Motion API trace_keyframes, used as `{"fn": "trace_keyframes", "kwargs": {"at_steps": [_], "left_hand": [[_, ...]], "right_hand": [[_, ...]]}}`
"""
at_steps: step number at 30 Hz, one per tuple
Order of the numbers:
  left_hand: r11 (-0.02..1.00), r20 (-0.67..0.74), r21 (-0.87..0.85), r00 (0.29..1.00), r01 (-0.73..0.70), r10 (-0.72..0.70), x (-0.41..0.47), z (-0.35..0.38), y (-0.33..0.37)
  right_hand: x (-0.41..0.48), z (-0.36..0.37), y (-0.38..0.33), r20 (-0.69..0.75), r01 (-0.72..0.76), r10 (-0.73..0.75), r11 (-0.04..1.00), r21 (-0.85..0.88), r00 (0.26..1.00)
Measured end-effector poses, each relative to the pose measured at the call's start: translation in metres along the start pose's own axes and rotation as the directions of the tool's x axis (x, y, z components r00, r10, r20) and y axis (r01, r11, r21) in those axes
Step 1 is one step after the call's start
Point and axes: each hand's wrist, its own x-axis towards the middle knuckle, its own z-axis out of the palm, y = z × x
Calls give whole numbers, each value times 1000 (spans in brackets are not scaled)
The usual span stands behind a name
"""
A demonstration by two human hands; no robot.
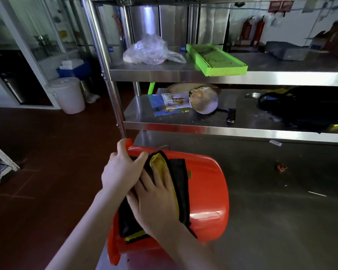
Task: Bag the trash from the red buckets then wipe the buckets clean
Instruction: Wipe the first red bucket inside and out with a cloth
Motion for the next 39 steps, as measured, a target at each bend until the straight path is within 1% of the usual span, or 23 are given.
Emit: {"fn": "trace_keyframes", "kwargs": {"at_steps": [2,4,7,8,10,11,12,13,14,16,18,19,21,22,24,25,27,28,29,31,34,36,39], "left_hand": [[999,1,24,1000,30,-30,6,1,8],[999,-24,0,999,33,-33,4,1,3],[997,-68,-55,996,57,-60,-1,1,-6],[995,-80,-77,995,58,-64,-2,2,-8],[991,-106,-122,992,52,-65,-7,3,-12],[989,-123,-137,990,52,-69,-10,4,-12],[987,-139,-148,987,54,-75,-11,4,-13],[985,-150,-162,985,59,-83,-12,4,-13],[983,-153,-174,984,63,-90,-12,4,-13],[979,-142,-192,985,72,-101,-11,4,-13],[972,-120,-218,986,83,-112,-11,1,-16],[969,-115,-232,987,81,-110,-11,0,-18],[964,-109,-254,988,79,-109,-11,-3,-21],[962,-109,-262,988,78,-110,-11,-4,-21],[955,-125,-288,986,73,-113,-11,-3,-20],[949,-139,-306,983,70,-117,-12,-2,-19],[945,-175,-322,977,61,-123,-17,-2,-20],[945,-195,-322,974,51,-119,-21,-2,-21],[945,-211,-324,971,37,-111,-25,-2,-22],[939,-229,-343,969,5,-88,-31,-2,-25],[936,-232,-352,971,-23,-63,-34,-2,-26],[930,-230,-367,970,-16,-74,-36,-2,-30],[904,-218,-426,973,-29,-71,-40,-5,-35]], "right_hand": [[-4,1,14,-41,-19,21,999,49,999],[-7,-2,35,-64,-66,68,997,40,996],[-9,-15,83,-81,-257,254,966,-26,964],[-7,-22,104,-45,-343,341,938,-49,939],[3,-35,137,138,-513,514,857,-45,846],[9,-37,144,215,-560,554,828,-40,804],[14,-35,141,219,-553,551,831,-61,805],[18,-32,129,191,-493,502,865,-97,843],[22,-29,109,162,-395,411,910,-123,897],[26,-20,57,103,-179,188,980,-88,977],[22,-9,13,65,33,-32,999,-15,997],[21,-7,2,66,76,-78,997,34,995],[20,-9,8,45,53,-58,994,93,997],[17,-10,21,30,13,-15,997,77,999],[12,-16,58,35,-152,152,988,-12,988],[11,-20,81,56,-258,261,965,-52,964],[13,-28,121,154,-446,456,890,-93,877],[15,-31,133,199,-499,506,862,-88,839],[18,-32,138,220,-519,522,851,-78,824],[26,-28,123,192,-457,464,886,-85,865],[39,-16,58,132,-163,167,986,-39,977],[40,-8,16,97,-7,7,1000,2,995],[34,-6,3,47,31,-32,999,20,998]]}}
